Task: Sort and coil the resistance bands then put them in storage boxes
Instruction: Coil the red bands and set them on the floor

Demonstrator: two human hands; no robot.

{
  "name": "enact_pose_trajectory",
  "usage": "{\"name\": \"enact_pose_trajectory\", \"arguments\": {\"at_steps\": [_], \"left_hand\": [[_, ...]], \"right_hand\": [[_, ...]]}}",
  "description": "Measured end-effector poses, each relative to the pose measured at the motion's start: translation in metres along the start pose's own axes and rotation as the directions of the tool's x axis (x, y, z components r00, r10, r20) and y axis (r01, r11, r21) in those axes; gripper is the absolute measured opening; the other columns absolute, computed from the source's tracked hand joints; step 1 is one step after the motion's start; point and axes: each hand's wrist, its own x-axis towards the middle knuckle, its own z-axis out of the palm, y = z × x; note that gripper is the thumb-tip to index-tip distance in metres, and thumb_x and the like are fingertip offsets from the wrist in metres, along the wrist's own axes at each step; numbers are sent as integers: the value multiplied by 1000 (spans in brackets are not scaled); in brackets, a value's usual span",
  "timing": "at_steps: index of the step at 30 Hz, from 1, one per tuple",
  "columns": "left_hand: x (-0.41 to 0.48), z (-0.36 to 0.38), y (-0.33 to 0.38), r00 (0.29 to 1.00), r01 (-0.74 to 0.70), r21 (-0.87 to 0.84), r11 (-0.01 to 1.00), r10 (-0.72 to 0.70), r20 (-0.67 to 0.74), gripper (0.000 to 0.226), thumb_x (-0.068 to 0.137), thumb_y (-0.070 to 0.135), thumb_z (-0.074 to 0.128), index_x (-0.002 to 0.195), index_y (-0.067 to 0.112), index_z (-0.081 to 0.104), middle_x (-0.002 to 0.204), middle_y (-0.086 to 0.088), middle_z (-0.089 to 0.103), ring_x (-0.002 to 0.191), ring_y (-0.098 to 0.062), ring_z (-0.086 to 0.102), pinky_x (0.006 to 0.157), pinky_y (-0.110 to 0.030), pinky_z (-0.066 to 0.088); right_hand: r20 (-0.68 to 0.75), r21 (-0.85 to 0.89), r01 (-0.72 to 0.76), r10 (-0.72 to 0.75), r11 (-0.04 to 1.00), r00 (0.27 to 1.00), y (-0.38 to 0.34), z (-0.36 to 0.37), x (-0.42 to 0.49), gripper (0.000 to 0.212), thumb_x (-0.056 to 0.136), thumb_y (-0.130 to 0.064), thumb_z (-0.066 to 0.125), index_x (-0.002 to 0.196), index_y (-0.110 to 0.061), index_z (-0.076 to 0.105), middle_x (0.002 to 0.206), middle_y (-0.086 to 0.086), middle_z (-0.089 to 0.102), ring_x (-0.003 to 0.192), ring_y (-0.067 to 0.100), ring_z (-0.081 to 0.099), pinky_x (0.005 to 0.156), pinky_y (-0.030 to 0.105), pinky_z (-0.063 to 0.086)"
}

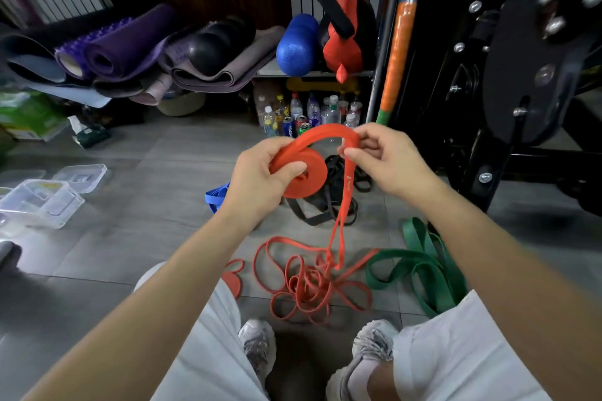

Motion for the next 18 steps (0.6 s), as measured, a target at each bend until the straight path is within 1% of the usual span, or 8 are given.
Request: {"name": "enact_pose_trajectory", "arguments": {"at_steps": [3,6,8,10,12,14,16,18], "left_hand": [[1,1,0,1000,5,-39,999,-6,-27,43,82,6,69,89,46,57,83,21,65,79,4,63,80,-20,51],[0,1,-2,999,12,-35,999,-13,-39,44,82,6,69,89,48,56,85,20,66,82,-2,64,82,-24,51],[-1,0,-4,999,25,-34,999,-26,-34,42,82,7,68,90,46,56,89,17,66,86,-6,65,84,-26,51],[-2,1,-6,999,37,-39,999,-38,-36,40,83,6,68,90,44,57,91,12,67,89,-11,65,85,-27,51],[-2,0,-6,997,48,-69,996,-51,-52,39,83,5,68,90,42,57,93,8,67,92,-15,65,86,-27,51],[-3,-2,-6,995,70,-132,989,-78,-59,37,83,3,66,92,38,58,95,6,67,94,-15,65,85,-24,51],[-3,-4,-6,995,76,-180,981,-85,-45,35,83,1,65,92,34,59,96,4,68,92,-12,65,83,-20,52],[-4,-5,-5,997,80,-196,977,-82,0,34,83,0,65,92,32,60,96,3,68,88,-8,65,78,-18,53]], "right_hand": [[-8,24,56,-56,998,998,-15,-6,8,27,88,-5,60,91,-32,59,83,-5,67,80,11,68,84,34,55],[-29,49,133,-131,990,991,-25,-9,9,30,92,-6,53,99,-35,58,81,1,64,73,14,63,74,37,56],[-52,34,188,-186,982,981,-28,-8,6,27,90,-14,51,102,-38,57,81,-3,62,69,8,58,67,28,53],[-54,0,203,-202,979,978,-28,-5,2,24,88,-22,51,104,-39,56,82,-5,62,67,8,55,67,20,47],[-11,-56,155,-155,986,988,-23,-4,-1,24,87,-25,54,99,-46,54,84,1,65,73,22,58,73,29,48],[63,-94,86,-80,992,995,-14,-3,-6,29,89,-21,61,94,-48,55,82,-4,65,72,15,60,74,34,48],[138,-91,19,-6,996,990,-6,1,-13,31,87,-18,65,91,-48,57,82,-12,63,72,4,59,76,32,49],[177,-84,-31,46,996,983,1,7,-20,31,86,-17,66,88,-47,59,85,-5,67,77,13,62,81,37,51]]}}
